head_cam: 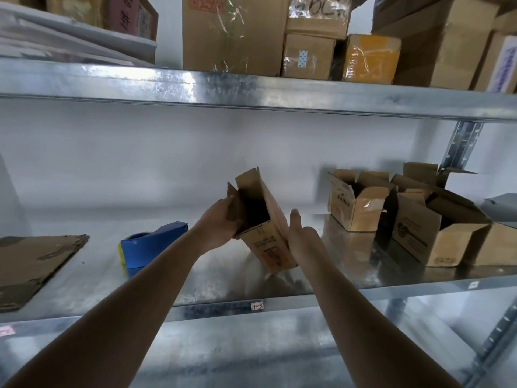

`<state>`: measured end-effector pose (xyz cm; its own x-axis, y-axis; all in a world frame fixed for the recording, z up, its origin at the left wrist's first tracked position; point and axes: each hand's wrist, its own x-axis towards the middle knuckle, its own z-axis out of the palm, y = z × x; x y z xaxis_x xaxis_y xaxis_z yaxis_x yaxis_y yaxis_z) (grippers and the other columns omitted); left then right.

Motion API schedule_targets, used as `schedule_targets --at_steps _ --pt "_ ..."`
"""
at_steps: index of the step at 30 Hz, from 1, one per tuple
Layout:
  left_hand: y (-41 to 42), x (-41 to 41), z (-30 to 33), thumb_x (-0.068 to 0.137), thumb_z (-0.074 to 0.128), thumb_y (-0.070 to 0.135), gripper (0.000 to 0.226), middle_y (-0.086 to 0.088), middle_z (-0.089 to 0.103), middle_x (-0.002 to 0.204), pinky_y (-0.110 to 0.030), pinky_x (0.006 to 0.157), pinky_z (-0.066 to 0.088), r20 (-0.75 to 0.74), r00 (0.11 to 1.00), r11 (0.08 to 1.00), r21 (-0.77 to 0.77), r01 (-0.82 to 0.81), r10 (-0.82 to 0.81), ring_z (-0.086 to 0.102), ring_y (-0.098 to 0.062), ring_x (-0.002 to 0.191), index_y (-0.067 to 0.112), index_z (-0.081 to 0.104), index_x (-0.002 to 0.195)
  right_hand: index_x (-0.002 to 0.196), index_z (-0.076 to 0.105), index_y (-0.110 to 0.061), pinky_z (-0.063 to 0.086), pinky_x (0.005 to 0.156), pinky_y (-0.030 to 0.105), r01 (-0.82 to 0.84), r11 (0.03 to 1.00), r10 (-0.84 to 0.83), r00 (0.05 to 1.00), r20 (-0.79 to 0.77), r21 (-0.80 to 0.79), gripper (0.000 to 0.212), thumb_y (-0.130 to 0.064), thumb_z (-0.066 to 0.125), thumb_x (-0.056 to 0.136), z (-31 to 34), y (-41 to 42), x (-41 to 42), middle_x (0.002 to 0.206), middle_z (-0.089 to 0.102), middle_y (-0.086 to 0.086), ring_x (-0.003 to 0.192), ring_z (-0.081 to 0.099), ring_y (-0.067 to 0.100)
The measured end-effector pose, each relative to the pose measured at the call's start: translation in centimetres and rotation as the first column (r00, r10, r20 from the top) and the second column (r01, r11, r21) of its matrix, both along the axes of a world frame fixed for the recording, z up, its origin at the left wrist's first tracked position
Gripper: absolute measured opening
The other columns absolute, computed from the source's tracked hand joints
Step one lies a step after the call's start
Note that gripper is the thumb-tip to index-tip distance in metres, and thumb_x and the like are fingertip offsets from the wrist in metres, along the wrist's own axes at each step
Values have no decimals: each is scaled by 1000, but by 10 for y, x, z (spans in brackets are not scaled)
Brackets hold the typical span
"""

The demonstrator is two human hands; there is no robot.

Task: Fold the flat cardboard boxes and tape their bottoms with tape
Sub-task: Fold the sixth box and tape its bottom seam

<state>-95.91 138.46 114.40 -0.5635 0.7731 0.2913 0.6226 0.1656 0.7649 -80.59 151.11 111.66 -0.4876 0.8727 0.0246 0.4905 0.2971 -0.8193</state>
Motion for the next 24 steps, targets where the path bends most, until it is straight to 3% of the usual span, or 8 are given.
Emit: schedule_targets --at_steps 2,5,8,10,13,16,20,24 --pt "1 -1 8 103 59 13 8 -7 69 96 -20 57 50 -32 999 999 -45 10 -12 68 -20 82 17 61 109 130 59 -20 51 99 38 38 999 -40 955 -294 -11 107 -98 8 77 9 -11 2 133 57 8 119 59 22" --pt "1 -3 16 103 54 14 12 -8 71 98 -31 67 58 -56 998 993 -120 5 -12 72 -29 88 15 64 108 145 55 -36 36 103 13 -4 971 149 792 -592 238 49 -60 41 104 24 -26 9 154 40 -8 135 41 4" --pt "1 0 22 92 60 4 17 -11 74 89 -41 64 65 4 1000 991 -132 24 -23 76 -29 76 15 70 100 146 58 -33 33 95 -5 -200 875 416 778 -471 442 41 -39 52 106 35 -24 9 161 34 -16 132 34 -19" --pt "2 2 24 92 64 5 17 -8 76 90 -41 68 66 20 999 993 -111 44 -42 76 -25 79 16 71 102 140 65 -26 33 107 4 -300 808 498 807 -317 507 39 -38 60 103 39 -24 7 157 39 -18 131 36 -19" --pt "2 4 28 90 70 4 20 -7 76 95 -44 76 66 59 995 996 -29 82 -80 76 -26 86 15 69 107 130 71 -15 43 115 25 -198 819 374 896 -239 539 34 -27 65 99 40 -19 5 143 59 -6 129 52 2" --pt "3 2 28 89 77 5 26 -8 74 103 -45 82 65 115 987 994 10 113 -114 76 -24 92 21 65 106 109 73 -1 55 93 34 -125 864 274 930 -246 488 23 -16 62 96 41 -14 9 112 68 11 103 64 23" --pt "7 -1 22 97 71 19 19 -16 67 111 -50 89 62 114 986 992 -29 123 -119 71 -27 104 12 58 110 81 59 0 41 55 25 -190 866 246 967 -63 463 29 -26 61 93 41 -7 11 85 60 17 71 58 23" --pt "14 -10 12 98 51 53 45 -13 52 109 -59 90 55 -55 991 970 -219 106 -120 59 -26 91 8 49 92 101 59 -16 46 64 24 -302 884 287 953 94 358 26 -39 46 103 34 -2 10 100 59 7 82 63 16"
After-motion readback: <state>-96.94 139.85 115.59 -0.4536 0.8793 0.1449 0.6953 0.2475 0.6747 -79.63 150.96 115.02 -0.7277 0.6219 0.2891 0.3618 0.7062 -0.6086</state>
